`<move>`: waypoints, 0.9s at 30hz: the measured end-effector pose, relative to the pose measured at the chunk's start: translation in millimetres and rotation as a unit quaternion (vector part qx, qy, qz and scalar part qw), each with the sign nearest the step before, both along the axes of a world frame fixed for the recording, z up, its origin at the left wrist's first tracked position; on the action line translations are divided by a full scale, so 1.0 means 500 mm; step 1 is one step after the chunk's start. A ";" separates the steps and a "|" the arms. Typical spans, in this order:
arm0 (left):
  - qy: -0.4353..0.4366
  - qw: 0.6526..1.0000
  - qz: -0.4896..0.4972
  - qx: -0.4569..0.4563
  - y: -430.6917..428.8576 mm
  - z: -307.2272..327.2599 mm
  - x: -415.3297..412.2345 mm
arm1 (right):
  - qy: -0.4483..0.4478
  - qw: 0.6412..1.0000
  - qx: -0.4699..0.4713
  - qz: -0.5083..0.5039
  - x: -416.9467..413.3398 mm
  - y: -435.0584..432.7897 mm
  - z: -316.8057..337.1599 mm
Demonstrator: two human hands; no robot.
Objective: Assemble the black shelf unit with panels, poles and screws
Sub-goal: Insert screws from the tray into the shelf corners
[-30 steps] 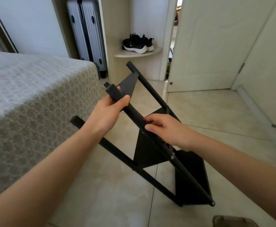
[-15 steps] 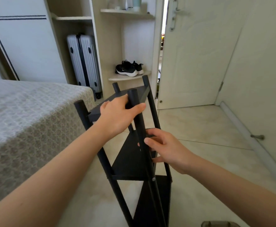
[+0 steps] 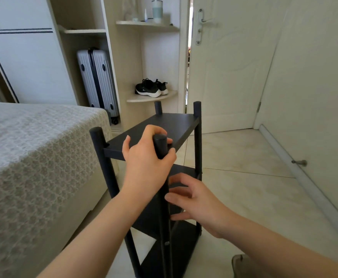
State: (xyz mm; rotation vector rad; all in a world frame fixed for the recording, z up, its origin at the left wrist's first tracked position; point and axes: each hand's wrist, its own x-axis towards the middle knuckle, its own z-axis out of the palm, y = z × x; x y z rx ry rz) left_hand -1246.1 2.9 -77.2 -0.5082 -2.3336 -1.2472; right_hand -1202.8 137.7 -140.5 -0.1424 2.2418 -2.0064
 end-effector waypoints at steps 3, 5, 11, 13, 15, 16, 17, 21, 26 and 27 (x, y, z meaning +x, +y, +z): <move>0.027 1.000 -0.006 0.012 -0.017 -0.018 0.008 | 0.019 0.999 -0.028 -0.013 -0.005 0.000 0.006; 0.030 0.999 -0.020 0.008 -0.025 -0.030 0.015 | 0.020 0.999 -0.028 -0.005 -0.011 0.003 0.010; 0.004 0.998 -0.056 0.031 -0.050 -0.041 0.009 | 0.025 0.993 0.033 -0.107 -0.062 0.073 0.015; -0.021 0.995 -0.087 0.043 -0.061 -0.036 0.008 | 0.021 0.976 0.034 -0.214 -0.091 0.118 0.010; -0.029 0.992 -0.118 0.041 -0.068 -0.032 0.011 | 0.007 0.956 0.039 -0.291 -0.115 0.152 -0.004; -0.028 0.990 -0.130 0.039 -0.071 -0.031 0.013 | -0.004 0.947 0.048 -0.317 -0.126 0.165 -0.013; -0.027 0.989 -0.142 0.036 -0.072 -0.030 0.014 | -0.016 0.940 0.060 -0.336 -0.134 0.175 -0.020; -0.034 0.982 -0.183 0.038 -0.083 -0.026 0.016 | -0.048 0.926 0.092 -0.364 -0.165 0.195 -0.035; -0.047 0.971 -0.230 0.049 -0.109 -0.032 0.013 | -0.033 0.935 0.111 -0.336 -0.182 0.193 -0.035; -0.051 0.968 -0.238 0.052 -0.114 -0.033 0.011 | -0.027 0.934 0.118 -0.336 -0.182 0.193 -0.035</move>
